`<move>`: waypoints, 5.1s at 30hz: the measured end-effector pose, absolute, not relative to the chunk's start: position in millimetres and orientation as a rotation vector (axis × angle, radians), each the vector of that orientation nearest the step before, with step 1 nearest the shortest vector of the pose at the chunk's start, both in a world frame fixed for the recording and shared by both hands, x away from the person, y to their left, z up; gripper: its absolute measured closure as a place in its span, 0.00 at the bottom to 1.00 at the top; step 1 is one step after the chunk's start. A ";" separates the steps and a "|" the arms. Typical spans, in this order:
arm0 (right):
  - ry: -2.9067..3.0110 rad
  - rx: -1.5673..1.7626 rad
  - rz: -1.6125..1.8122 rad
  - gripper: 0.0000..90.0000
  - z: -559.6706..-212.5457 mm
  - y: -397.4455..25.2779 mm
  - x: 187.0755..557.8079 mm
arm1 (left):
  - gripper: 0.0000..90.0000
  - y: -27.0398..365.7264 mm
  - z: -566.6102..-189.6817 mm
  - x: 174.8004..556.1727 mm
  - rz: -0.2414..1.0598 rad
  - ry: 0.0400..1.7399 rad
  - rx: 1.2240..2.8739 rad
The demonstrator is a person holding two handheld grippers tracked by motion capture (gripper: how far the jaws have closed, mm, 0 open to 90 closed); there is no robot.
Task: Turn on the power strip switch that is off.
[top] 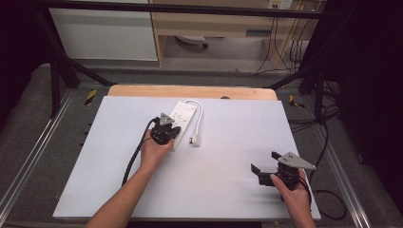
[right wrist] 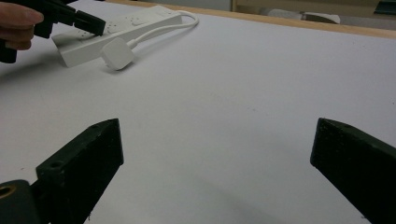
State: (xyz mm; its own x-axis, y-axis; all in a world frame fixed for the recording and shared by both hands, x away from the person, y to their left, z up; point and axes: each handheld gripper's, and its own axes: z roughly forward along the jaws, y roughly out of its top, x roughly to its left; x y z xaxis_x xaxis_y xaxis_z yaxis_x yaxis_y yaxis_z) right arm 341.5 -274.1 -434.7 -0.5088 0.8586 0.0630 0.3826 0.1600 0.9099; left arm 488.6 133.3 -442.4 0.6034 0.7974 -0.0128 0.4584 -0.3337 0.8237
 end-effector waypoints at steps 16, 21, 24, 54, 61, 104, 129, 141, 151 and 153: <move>1.969 1.175 1.320 0.03 -435.4 -273.7 342.1 | 1.00 134.4 -445.8 484.5 0.543 0.970 1.970; 1.965 1.179 1.322 0.03 -435.0 -274.6 341.8 | 1.00 134.8 -445.2 485.2 0.531 0.988 1.960; 1.963 1.185 1.323 0.03 -435.2 -275.3 342.2 | 1.00 136.8 -444.7 486.1 0.522 0.999 1.954; 1.969 1.187 1.324 0.03 -436.1 -274.1 343.4 | 0.84 147.3 -434.9 487.5 0.491 1.041 1.904; 1.970 1.185 1.323 0.03 -436.2 -273.6 343.5 | 0.75 150.0 -433.5 487.5 0.479 1.046 1.893; 1.980 1.184 1.327 0.03 -436.5 -272.7 344.1 | 0.13 160.0 -418.1 487.6 0.531 1.094 1.853; 1.978 1.179 1.328 0.03 -436.2 -272.6 343.8 | 0.12 169.2 -389.0 470.4 0.515 1.012 1.854; 1.986 1.174 1.323 0.02 -437.2 -270.6 344.4 | 0.11 192.8 -368.4 452.2 0.526 1.003 1.825; 1.992 1.174 1.321 0.02 -437.6 -269.6 344.7 | 0.11 209.7 -359.0 439.4 0.542 0.997 1.794; 1.990 1.174 1.324 0.02 -437.4 -269.5 344.5 | 0.11 213.0 -357.9 436.2 0.541 0.998 1.786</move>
State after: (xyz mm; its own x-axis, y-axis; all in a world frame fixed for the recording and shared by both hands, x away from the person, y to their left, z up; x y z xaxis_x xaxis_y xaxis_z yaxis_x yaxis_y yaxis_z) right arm 344.5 -269.5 -437.4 -0.5210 0.8507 0.0699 0.3929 0.1664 0.9044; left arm 436.2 213.0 -357.9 0.5632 0.8229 -0.0751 0.3858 -0.1815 0.9046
